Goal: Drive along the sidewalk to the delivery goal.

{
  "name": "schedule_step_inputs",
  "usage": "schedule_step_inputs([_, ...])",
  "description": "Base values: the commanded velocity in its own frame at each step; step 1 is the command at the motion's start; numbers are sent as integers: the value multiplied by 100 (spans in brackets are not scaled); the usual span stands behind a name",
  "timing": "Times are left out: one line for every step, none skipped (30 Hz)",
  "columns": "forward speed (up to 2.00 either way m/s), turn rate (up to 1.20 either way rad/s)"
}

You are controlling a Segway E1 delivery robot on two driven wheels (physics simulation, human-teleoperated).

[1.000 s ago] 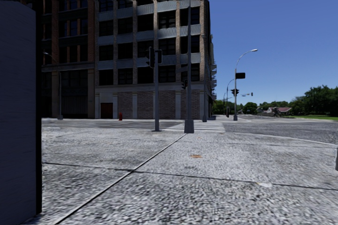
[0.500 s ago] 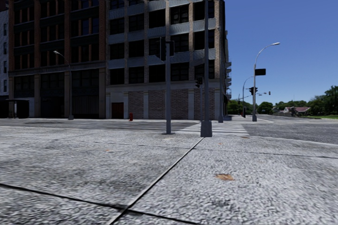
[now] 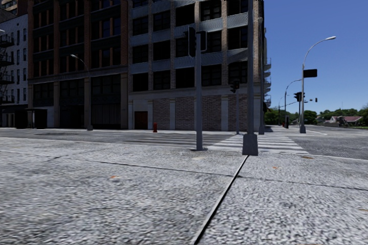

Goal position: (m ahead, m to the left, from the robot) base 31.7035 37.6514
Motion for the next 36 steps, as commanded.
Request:
schedule_step_inputs([200,28])
schedule_step_inputs([200,28])
schedule_step_inputs([200,28])
schedule_step_inputs([200,28])
schedule_step_inputs([200,28])
schedule_step_inputs([200,28])
schedule_step_inputs([200,28])
schedule_step_inputs([200,28])
schedule_step_inputs([200,28])
schedule_step_inputs([200,28])
schedule_step_inputs([200,28])
schedule_step_inputs([200,28])
schedule_step_inputs([200,28])
schedule_step_inputs([200,28])
schedule_step_inputs([200,28])
schedule_step_inputs([200,28])
schedule_step_inputs([200,28])
schedule_step_inputs([200,28])
schedule_step_inputs([200,28])
schedule_step_inputs([200,28])
schedule_step_inputs([200,28])
schedule_step_inputs([200,28])
schedule_step_inputs([200,28])
schedule_step_inputs([200,28])
schedule_step_inputs([200,28])
schedule_step_inputs([200,28])
schedule_step_inputs([200,28])
schedule_step_inputs([200,28])
schedule_step_inputs([200,28])
schedule_step_inputs([200,28])
schedule_step_inputs([200,28])
schedule_step_inputs([200,28])
schedule_step_inputs([200,28])
schedule_step_inputs([200,28])
schedule_step_inputs([200,19])
schedule_step_inputs([200,19])
